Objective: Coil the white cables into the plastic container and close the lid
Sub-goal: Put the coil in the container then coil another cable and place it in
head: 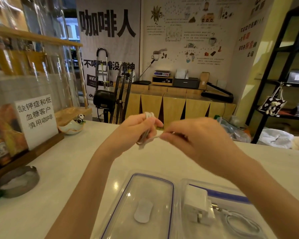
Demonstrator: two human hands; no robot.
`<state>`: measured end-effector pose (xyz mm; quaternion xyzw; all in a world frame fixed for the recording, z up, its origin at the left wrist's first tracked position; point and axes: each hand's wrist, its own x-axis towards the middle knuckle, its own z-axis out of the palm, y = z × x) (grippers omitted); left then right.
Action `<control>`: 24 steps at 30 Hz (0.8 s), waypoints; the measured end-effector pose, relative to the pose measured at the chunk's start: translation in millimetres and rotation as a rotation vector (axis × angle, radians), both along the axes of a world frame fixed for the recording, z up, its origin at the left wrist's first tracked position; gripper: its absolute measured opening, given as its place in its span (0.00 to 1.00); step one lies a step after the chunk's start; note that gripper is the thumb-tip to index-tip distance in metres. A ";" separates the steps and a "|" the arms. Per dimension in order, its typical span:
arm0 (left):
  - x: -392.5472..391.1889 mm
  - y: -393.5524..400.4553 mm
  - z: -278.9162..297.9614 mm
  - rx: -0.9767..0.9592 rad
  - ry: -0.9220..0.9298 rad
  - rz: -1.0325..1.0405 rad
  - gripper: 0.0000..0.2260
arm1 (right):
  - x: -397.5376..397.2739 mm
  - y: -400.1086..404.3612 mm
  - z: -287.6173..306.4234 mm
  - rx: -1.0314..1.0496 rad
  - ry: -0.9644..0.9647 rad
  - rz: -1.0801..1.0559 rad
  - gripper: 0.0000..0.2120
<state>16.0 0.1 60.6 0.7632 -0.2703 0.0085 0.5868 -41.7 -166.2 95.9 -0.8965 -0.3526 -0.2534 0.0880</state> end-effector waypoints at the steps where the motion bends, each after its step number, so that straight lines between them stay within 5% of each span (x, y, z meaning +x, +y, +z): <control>1: -3.8 -1.5 2.1 0.050 0.031 -0.055 0.15 | 5.6 -5.0 2.6 0.010 -0.069 0.031 0.22; 4: -14.5 -5.1 8.9 0.124 0.147 -0.262 0.24 | 17.0 -14.2 -2.3 0.130 -0.166 0.110 0.14; 9: -24.9 -11.5 14.5 -0.122 0.312 -0.519 0.24 | 16.6 -10.7 -22.9 0.456 0.104 0.192 0.13; 13: -30.0 -21.8 16.9 -0.202 0.341 -0.387 0.22 | 13.1 -8.0 -31.6 0.527 0.216 0.221 0.15; 16: -35.1 -29.4 18.3 -0.241 0.317 -0.247 0.19 | 15.9 -7.7 -36.0 0.466 0.103 0.126 0.13; 24: -35.7 -45.6 11.1 -0.207 0.021 0.034 0.10 | 25.8 -14.9 -30.2 0.536 0.022 -0.067 0.21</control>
